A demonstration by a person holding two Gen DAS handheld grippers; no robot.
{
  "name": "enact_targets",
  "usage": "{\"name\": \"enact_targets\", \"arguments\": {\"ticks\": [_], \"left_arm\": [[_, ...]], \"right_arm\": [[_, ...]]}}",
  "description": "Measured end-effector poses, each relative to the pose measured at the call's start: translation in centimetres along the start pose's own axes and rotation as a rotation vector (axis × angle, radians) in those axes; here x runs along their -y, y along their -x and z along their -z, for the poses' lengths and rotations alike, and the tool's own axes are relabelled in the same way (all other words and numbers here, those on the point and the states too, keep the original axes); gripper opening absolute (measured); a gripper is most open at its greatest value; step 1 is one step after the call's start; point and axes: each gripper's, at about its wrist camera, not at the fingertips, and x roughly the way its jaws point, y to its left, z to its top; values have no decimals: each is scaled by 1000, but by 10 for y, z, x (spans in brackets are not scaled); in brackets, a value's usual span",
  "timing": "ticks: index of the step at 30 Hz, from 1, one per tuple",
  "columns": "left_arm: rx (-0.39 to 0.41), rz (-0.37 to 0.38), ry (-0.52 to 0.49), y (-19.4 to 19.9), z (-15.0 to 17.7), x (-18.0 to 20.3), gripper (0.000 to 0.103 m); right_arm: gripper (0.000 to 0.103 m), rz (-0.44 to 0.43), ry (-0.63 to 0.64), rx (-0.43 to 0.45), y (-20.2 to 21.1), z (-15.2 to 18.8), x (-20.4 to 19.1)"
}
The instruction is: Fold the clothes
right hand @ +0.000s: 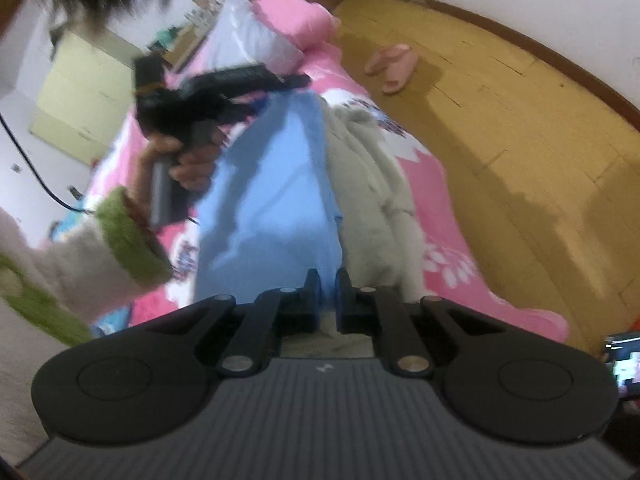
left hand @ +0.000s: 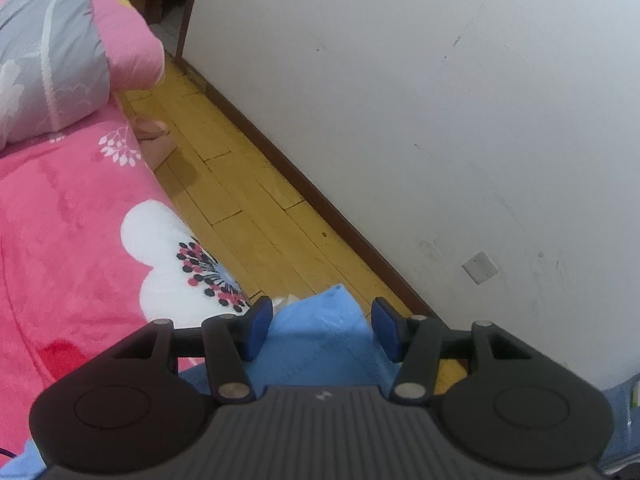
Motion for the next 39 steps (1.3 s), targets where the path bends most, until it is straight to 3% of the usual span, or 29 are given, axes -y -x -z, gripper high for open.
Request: {"name": "enact_targets", "arguments": {"ticks": [1, 6, 14, 21, 27, 30, 32, 35, 39], "left_arm": [[-2, -5, -4, -2, 1, 0, 55], [-2, -15, -26, -6, 2, 4, 55], [19, -91, -133, -14, 12, 13, 55], [41, -104, -134, -15, 15, 14, 55], [46, -72, -85, -17, 13, 4, 56], [51, -61, -62, -19, 14, -2, 56], [56, -46, -46, -19, 14, -5, 56], [61, -32, -30, -18, 14, -9, 56], [56, -15, -24, -19, 13, -12, 56]], "right_arm": [[5, 20, -3, -4, -20, -3, 10], [5, 62, 14, -20, -41, 2, 30], [15, 69, 218, -26, -55, 15, 8], [15, 75, 397, -30, -67, 26, -12], [14, 80, 549, -35, -77, 36, -29], [14, 153, 514, -187, -67, 57, -25], [14, 190, 517, -218, -52, 58, -26], [14, 157, 510, -109, -32, 27, -44], [14, 103, 507, 29, -43, -2, -58]]}}
